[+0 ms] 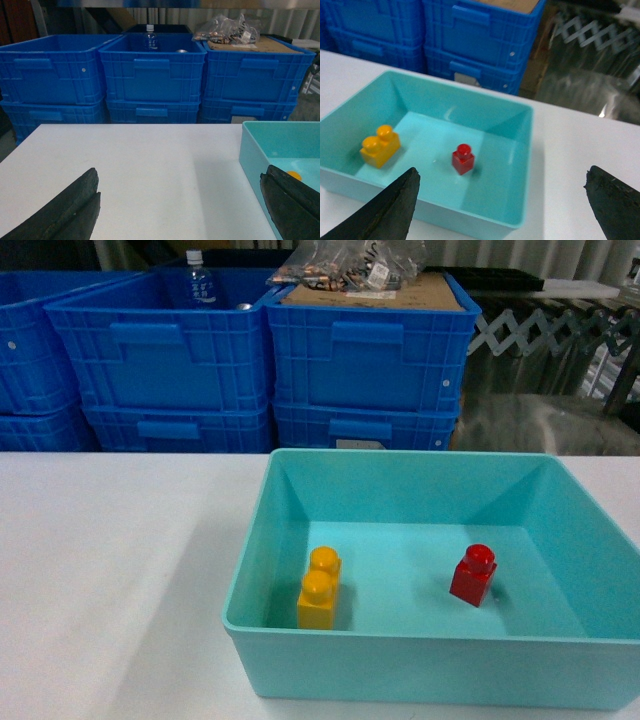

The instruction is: Pick red block from blue box to shelf

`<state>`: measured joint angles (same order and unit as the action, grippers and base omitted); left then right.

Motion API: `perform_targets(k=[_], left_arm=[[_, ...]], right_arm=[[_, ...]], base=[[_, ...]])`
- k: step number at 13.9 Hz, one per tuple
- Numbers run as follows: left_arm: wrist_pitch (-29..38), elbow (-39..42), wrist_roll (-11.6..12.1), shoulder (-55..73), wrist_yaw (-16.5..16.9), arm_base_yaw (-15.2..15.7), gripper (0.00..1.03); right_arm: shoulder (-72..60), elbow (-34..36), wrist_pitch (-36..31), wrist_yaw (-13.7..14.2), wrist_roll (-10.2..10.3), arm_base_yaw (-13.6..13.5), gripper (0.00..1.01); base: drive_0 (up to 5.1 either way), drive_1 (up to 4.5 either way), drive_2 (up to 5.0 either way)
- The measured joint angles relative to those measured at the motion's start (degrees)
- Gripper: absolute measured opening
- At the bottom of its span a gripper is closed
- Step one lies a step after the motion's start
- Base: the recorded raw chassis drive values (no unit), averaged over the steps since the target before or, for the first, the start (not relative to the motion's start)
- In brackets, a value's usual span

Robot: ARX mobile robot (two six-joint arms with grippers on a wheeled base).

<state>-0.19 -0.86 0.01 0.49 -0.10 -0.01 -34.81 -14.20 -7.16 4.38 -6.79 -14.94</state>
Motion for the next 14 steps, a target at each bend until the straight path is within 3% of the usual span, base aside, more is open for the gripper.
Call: perform_targets(k=[2, 4, 9, 14], left_arm=[[0.0, 0.0, 0.0, 0.0, 0.0, 0.0, 0.98], [0.0, 0.0, 0.0, 0.0, 0.1, 0.0, 0.98], [0.0, 0.0, 0.0, 0.0, 0.0, 0.0, 0.98], [0.0, 0.0, 0.0, 0.0, 0.0, 0.0, 0.98]], right_arm=[[-16.7, -7.6, -3.3, 0.3, 2.7, -5.4, 0.98], [-33.4, -16.3, -5.4, 1.2, 4.1, -9.4, 0.98], [-63.4, -34.5, -1.4, 4.9, 6.6, -8.8, 0.98], [-78.9, -47.7, 4.0, 6.9, 7.2, -7.1, 0.98]], base=[[0.0, 0.0, 0.0], [0.0, 0.0, 0.0], [0.0, 0.0, 0.0], [0.0, 0.0, 0.0]])
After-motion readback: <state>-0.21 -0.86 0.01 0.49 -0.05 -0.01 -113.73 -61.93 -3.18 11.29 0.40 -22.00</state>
